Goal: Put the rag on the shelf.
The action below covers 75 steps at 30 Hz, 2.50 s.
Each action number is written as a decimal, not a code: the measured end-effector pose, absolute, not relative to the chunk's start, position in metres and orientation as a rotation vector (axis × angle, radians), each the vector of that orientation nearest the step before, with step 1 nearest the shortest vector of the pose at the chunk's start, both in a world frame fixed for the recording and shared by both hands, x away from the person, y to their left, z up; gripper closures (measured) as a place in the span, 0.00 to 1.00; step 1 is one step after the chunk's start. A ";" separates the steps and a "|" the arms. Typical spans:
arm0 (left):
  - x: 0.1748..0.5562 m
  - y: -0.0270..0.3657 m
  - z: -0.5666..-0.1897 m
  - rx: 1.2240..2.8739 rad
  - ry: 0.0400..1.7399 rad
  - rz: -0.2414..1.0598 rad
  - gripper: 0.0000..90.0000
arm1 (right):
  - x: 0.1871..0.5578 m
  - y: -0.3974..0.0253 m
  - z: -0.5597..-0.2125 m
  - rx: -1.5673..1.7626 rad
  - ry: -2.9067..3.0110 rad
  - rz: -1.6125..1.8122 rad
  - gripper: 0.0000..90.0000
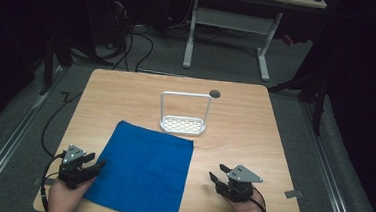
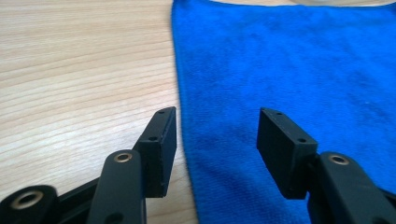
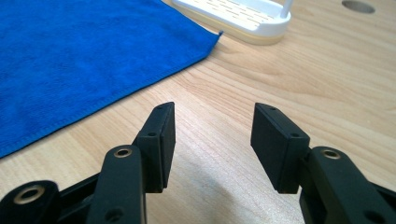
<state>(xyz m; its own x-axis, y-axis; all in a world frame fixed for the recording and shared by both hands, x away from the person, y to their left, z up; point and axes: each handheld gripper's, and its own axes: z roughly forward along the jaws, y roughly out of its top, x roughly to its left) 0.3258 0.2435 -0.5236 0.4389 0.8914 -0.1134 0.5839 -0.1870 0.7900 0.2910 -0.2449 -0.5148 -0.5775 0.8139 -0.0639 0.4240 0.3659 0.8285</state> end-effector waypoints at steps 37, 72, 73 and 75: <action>0.329 0.249 -0.528 1.907 1.239 0.465 0.58 | 0.295 -0.198 -0.514 1.002 2.237 1.195 0.60; 0.325 0.233 -0.531 2.063 1.114 0.384 0.96 | 0.298 -0.160 -0.528 0.862 2.481 1.011 1.00; 0.324 0.228 -0.531 2.073 1.094 0.375 0.96 | 0.298 -0.165 -0.529 0.880 2.472 1.015 1.00; 0.323 0.224 -0.530 2.090 1.072 0.376 0.96 | 0.298 -0.170 -0.528 0.901 2.467 1.009 1.00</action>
<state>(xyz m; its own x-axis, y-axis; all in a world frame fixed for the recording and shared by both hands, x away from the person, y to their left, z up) 0.3230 0.2238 -0.5303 0.6070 0.7914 -0.0720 0.5729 -0.3730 0.7298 0.2978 -0.1703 -0.5282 -0.7469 0.6623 -0.0587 0.4311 0.5497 0.7155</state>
